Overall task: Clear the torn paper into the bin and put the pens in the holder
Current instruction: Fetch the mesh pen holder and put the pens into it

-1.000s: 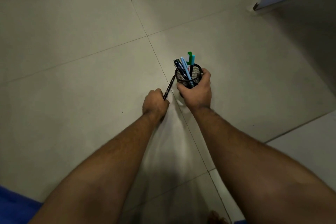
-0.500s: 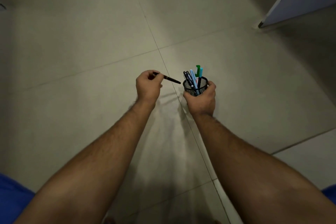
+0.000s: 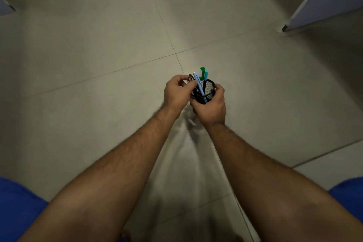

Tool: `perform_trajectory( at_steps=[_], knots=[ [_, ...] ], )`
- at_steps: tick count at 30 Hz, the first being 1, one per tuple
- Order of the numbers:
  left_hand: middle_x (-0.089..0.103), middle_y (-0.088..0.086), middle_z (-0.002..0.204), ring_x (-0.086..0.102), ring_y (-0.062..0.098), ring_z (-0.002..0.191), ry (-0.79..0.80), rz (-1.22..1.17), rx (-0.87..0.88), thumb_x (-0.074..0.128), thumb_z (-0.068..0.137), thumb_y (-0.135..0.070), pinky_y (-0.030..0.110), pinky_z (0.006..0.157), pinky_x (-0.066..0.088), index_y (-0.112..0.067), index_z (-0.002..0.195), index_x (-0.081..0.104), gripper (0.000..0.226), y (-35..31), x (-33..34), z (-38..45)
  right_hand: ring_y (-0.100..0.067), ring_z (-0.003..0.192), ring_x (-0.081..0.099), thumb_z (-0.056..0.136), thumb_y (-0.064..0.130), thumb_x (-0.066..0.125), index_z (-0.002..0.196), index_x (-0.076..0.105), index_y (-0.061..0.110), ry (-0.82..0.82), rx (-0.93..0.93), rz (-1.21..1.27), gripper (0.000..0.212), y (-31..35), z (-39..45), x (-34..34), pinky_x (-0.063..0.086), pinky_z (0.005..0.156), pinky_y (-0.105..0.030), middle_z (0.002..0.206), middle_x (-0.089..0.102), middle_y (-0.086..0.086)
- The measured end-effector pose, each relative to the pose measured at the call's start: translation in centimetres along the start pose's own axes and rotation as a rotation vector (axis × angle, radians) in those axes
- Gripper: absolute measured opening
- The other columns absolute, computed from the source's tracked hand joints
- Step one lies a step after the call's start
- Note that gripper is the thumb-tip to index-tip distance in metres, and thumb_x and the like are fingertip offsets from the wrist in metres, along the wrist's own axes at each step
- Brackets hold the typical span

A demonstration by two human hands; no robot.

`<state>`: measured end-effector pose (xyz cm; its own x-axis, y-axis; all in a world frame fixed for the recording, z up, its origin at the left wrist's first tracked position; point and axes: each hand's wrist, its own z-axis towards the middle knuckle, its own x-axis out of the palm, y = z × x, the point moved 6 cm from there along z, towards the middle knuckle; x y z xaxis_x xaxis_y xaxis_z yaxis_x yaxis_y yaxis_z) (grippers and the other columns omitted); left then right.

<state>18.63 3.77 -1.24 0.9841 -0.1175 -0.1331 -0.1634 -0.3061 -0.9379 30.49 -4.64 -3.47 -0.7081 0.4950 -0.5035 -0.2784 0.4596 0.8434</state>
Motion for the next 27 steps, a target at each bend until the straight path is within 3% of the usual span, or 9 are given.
perform_trajectory(
  at_steps=[5, 10, 15, 18, 22, 25, 27],
  knots=[
    [0.057, -0.004, 0.078, 0.053, 0.006, 0.069, -0.148, -0.085, -0.010, 0.064, 0.085, -0.018, 0.020, 0.068, 0.046, -0.014, 0.102, 0.065, 0.017, -6.6, -3.4, -2.3, -0.010, 0.097, 0.067, 0.064, 0.042, 0.082, 0.127, 0.040, 0.030, 0.011, 0.020, 0.113, 0.076, 6.7, -1.8, -2.2, 0.058, 0.086, -0.032, 0.115, 0.065, 0.007],
    [0.061, -0.009, 0.076, 0.056, 0.011, 0.072, -0.335, 0.135, 0.003, 0.053, 0.089, -0.018, 0.024, 0.069, 0.044, -0.014, 0.087, 0.064, 0.012, -18.7, -9.9, -5.4, -0.007, 0.096, 0.065, 0.067, 0.032, 0.082, 0.128, 0.040, 0.029, 0.055, 0.032, 0.180, 0.074, 20.0, -4.7, -6.8, 0.052, 0.081, -0.020, 0.113, 0.064, 0.009],
    [0.068, -0.002, 0.084, 0.061, 0.020, 0.079, -0.258, 0.317, -0.098, 0.054, 0.084, -0.021, 0.027, 0.071, 0.050, -0.016, 0.087, 0.067, 0.015, -31.6, -15.4, -10.1, -0.008, 0.097, 0.065, 0.062, 0.034, 0.079, 0.126, 0.040, 0.034, 0.161, -0.006, 0.168, 0.075, 35.2, -9.3, -11.9, 0.056, 0.088, -0.031, 0.109, 0.065, 0.013],
    [0.072, 0.001, 0.089, 0.066, 0.023, 0.084, -0.272, 0.317, -0.123, 0.054, 0.082, -0.021, 0.030, 0.074, 0.053, -0.017, 0.089, 0.070, 0.018, -39.4, -19.4, -13.8, -0.005, 0.094, 0.065, 0.064, 0.035, 0.081, 0.127, 0.041, 0.033, 0.230, -0.042, 0.162, 0.075, 43.8, -12.6, -15.5, 0.052, 0.084, -0.024, 0.104, 0.065, 0.017],
    [0.071, -0.001, 0.084, 0.067, 0.023, 0.083, -0.312, 0.287, -0.121, 0.056, 0.080, -0.023, 0.035, 0.076, 0.057, -0.019, 0.085, 0.070, 0.015, -50.3, -25.5, -19.7, 0.015, 0.077, 0.061, 0.069, 0.027, 0.083, 0.124, 0.042, 0.032, 0.380, -0.106, 0.140, 0.068, 55.4, -17.1, -20.1, 0.043, 0.067, -0.004, 0.092, 0.061, 0.026],
    [0.069, -0.004, 0.079, 0.066, 0.022, 0.082, -0.387, 0.268, -0.106, 0.060, 0.083, -0.022, 0.032, 0.075, 0.054, -0.019, 0.085, 0.071, 0.012, -56.6, -30.5, -24.1, 0.019, 0.074, 0.060, 0.070, 0.024, 0.083, 0.124, 0.043, 0.032, 0.516, -0.171, 0.121, 0.067, 63.0, -21.4, -21.8, 0.043, 0.058, -0.001, 0.092, 0.063, 0.025],
    [0.069, -0.003, 0.082, 0.065, 0.021, 0.083, -0.428, 0.264, -0.114, 0.061, 0.085, -0.022, 0.030, 0.077, 0.052, -0.019, 0.087, 0.071, 0.011, -59.2, -33.8, -26.4, 0.016, 0.077, 0.062, 0.070, 0.026, 0.083, 0.125, 0.044, 0.032, 0.581, -0.220, 0.108, 0.068, 66.9, -24.1, -21.7, 0.043, 0.060, -0.002, 0.095, 0.065, 0.023]
  ],
)
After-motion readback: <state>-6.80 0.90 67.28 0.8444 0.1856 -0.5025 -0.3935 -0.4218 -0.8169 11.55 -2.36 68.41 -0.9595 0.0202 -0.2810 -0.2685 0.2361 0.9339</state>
